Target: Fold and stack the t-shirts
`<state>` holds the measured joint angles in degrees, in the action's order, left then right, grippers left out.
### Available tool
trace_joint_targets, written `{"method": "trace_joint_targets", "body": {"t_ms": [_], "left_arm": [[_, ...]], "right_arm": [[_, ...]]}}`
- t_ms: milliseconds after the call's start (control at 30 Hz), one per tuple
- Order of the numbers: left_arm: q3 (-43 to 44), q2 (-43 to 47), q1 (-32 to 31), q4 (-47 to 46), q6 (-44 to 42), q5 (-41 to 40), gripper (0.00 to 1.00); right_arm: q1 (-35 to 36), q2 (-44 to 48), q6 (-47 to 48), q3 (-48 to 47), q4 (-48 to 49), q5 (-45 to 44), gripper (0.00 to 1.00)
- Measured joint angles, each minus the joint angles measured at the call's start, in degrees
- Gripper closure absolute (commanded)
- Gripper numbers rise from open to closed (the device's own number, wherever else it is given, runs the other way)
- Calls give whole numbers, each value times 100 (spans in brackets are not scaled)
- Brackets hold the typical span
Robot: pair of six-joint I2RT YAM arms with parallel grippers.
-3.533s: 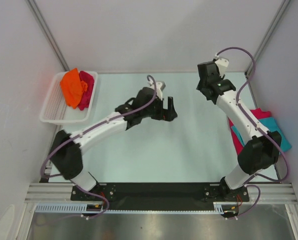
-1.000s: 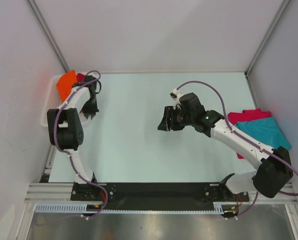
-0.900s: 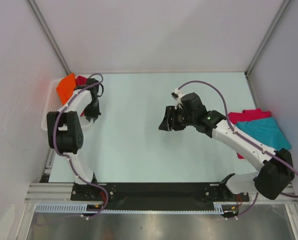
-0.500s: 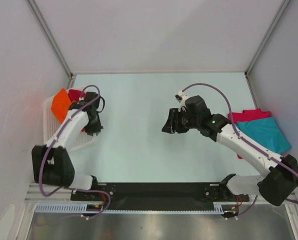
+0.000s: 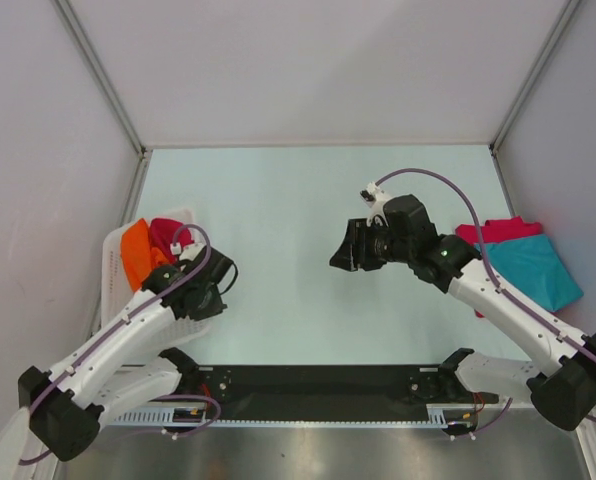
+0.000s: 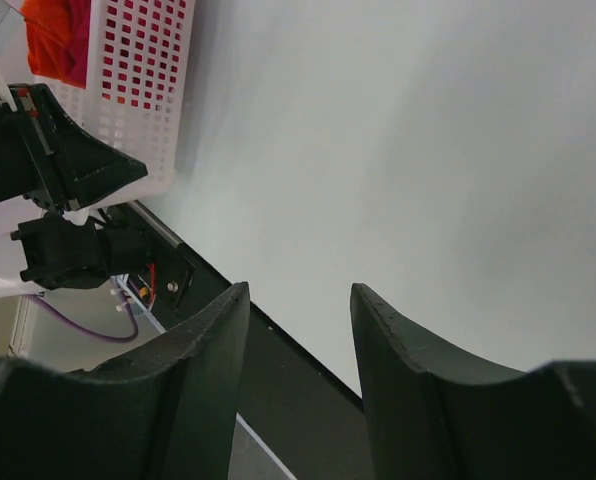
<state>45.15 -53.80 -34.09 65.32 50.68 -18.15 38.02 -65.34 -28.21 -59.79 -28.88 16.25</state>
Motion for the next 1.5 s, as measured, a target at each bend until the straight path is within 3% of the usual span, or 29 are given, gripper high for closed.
{"method": "trace_joint_targets", "body": {"t_ms": [500,733,867,900,1000,1033,1100,1133,1167,1500], "left_arm": [[-9,52,-20,72,173,-308,100],[-164,708,-20,37,173,-221,99],[-214,1113,-20,13,173,-245,94],[-214,1126,-20,13,173,-247,91],[-212,1049,-20,13,162,-247,59],[-205,979,-20,35,223,-238,44],[-210,850,-24,306,407,-42,37],[-208,800,-31,452,490,39,5],[-208,774,-31,531,529,90,0],[293,389,-31,907,579,76,0]], "right_arm": [[83,-310,-50,0,0,9,49],[105,-656,-39,-35,-7,22,49],[116,-745,-17,-76,-9,28,49],[116,-754,-15,-79,-7,31,49],[118,-789,-9,-87,-22,28,48],[118,-807,0,-94,-28,26,48],[116,-855,2,-118,-61,20,48],[111,-876,4,-136,-81,9,47],[107,-916,4,-170,-109,0,47],[70,-1161,105,-450,-352,-109,47]]}}
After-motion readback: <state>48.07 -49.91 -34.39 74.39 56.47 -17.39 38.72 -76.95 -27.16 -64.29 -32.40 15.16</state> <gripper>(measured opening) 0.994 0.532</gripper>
